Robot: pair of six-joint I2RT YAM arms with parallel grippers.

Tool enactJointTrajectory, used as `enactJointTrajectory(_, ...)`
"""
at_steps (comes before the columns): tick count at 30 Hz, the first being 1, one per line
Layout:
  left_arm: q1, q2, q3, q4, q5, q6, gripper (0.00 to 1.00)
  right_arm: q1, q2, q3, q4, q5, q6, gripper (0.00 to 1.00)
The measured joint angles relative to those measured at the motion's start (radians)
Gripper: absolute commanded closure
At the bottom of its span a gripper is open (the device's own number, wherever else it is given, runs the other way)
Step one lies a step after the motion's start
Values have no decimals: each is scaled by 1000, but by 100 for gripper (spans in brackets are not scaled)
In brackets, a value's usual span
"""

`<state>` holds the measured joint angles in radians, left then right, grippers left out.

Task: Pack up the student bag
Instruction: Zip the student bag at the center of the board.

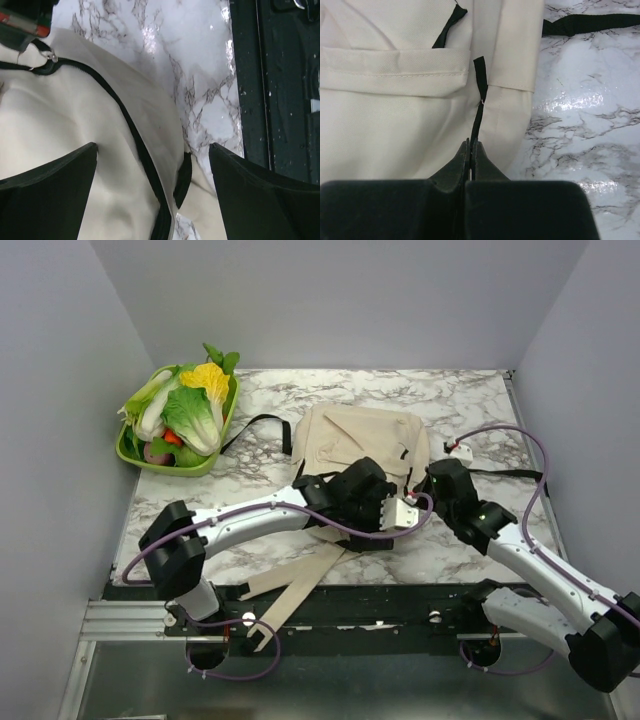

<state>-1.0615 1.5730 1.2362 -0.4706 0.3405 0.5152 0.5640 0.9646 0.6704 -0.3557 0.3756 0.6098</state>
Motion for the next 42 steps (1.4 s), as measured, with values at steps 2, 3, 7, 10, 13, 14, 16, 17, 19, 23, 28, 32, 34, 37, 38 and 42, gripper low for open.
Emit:
enactJointTrajectory(2,-12,40,23,4,-1,-18,1,0,-18,-3,0,-4,0,99)
enactJointTrajectory(3,-19,62,44,7,-1,-28,1,0,-25,-3,0,-6,0,99)
enactJointTrajectory(7,-34,116,113,23,-19,-51,1,0,-46,-4,0,-16,0,99)
enactJointTrajectory(10,-39,142,148,42,-48,-55,1,4,-56,-8,0,-23,2,99)
enactJointTrajectory(13,-39,146,147,45,-68,-55,1,3,-63,-13,0,-26,3,99)
enactJointTrajectory(14,-39,146,142,50,-76,-54,1,3,-63,-14,0,-26,3,99)
enactJointTrajectory(16,-39,146,128,66,-87,-50,1,4,-63,-18,0,-27,3,99)
enactJointTrajectory(17,-39,146,114,75,-90,-43,3,4,-63,-19,0,-27,3,99)
enactJointTrajectory(19,-40,146,90,81,-93,-31,12,4,-63,-19,0,-29,4,99)
enactJointTrajectory(23,-40,146,74,81,-95,-13,72,4,-63,-19,0,-29,8,99)
enactJointTrajectory(28,-38,146,74,90,-109,12,96,4,-60,-19,0,-29,11,99)
enactJointTrajectory(32,-39,140,53,103,-111,21,100,4,-35,-19,2,-29,14,99)
enactJointTrajectory(34,-40,130,43,106,-112,22,100,4,-14,-19,5,-29,15,99)
enactJointTrajectory(37,-41,112,41,93,-111,24,100,-2,33,-16,15,-25,14,99)
enactJointTrajectory(38,-41,106,41,85,-110,24,100,-7,55,-9,17,-23,13,99)
enactJointTrajectory(42,-54,89,42,55,-112,63,100,-39,164,42,27,-17,6,99)
